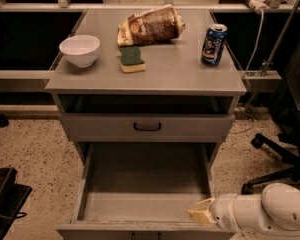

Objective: Close middle drawer

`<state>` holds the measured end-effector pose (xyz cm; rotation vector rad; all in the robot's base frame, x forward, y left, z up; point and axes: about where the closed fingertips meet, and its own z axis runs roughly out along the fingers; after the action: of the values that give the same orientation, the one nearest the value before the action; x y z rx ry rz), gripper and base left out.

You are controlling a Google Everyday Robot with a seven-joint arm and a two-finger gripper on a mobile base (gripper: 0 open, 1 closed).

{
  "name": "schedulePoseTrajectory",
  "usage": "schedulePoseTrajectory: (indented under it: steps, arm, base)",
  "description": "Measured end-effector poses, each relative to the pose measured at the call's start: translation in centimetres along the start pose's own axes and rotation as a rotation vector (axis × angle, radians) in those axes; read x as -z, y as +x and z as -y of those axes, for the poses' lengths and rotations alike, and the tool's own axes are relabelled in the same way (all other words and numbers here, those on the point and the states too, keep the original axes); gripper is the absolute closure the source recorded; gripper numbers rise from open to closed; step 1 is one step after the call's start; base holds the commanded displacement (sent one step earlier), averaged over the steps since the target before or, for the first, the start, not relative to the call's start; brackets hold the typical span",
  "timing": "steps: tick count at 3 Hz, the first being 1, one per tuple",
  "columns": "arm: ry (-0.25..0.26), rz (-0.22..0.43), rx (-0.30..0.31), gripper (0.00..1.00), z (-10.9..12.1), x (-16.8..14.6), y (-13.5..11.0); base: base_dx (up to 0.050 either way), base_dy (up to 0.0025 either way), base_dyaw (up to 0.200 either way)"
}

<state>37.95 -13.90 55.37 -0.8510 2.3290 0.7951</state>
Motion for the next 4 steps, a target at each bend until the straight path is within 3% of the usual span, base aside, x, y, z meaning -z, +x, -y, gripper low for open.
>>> schedulePoseTrajectory:
  steps: [1,2,4]
  arm:
    - [0.000,0.000,0.000,1.00,0.0,0.0,0.0]
    - [-0.050,0.005,-0.052,1.00,0.1,-2.0,1.3]
    - [-0.161,0.015,-0.215,1.00,0.9,-9.0,5.7]
  base:
    - [0.000,0.00000,0.000]
    - [0.000,0.00000,0.000]
    - [0.000,0.00000,0.000]
